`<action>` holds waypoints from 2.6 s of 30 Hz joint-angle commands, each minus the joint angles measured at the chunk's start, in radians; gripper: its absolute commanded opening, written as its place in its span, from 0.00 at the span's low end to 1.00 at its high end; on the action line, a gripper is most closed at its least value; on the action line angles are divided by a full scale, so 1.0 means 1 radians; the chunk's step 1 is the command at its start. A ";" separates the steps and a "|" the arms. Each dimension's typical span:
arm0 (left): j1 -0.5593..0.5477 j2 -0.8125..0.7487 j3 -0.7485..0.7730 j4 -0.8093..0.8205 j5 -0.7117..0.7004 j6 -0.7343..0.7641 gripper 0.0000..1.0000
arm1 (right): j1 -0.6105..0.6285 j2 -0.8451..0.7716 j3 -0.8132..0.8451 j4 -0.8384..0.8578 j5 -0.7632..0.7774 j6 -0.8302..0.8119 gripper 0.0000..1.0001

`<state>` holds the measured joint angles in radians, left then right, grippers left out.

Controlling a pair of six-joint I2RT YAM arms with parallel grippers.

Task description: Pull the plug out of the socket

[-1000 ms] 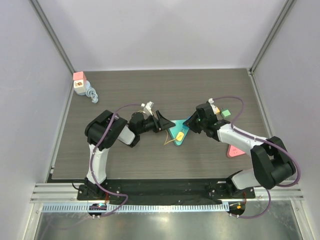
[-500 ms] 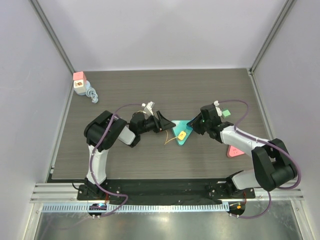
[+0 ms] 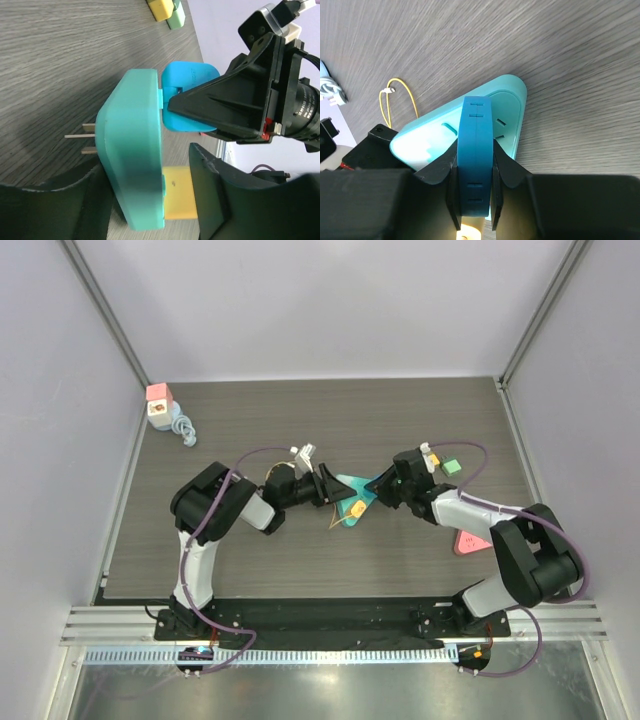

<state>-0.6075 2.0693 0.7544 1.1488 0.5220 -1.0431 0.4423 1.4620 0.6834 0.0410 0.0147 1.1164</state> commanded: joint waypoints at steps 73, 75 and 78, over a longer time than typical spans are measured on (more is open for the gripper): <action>-0.018 -0.133 0.011 -0.402 -0.393 0.144 0.00 | -0.343 -0.028 0.097 -0.222 0.056 -0.454 0.88; -0.018 -0.132 0.011 -0.400 -0.392 0.144 0.00 | -0.341 -0.086 0.085 -0.262 0.064 -0.464 0.88; -0.018 -0.126 0.014 -0.399 -0.392 0.141 0.00 | -0.338 -0.173 0.074 -0.315 0.056 -0.483 0.89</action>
<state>-0.6327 1.9114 0.7670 0.8227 0.1398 -0.9348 0.1043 1.3895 0.7429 -0.2020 0.0330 0.6823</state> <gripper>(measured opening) 0.369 0.887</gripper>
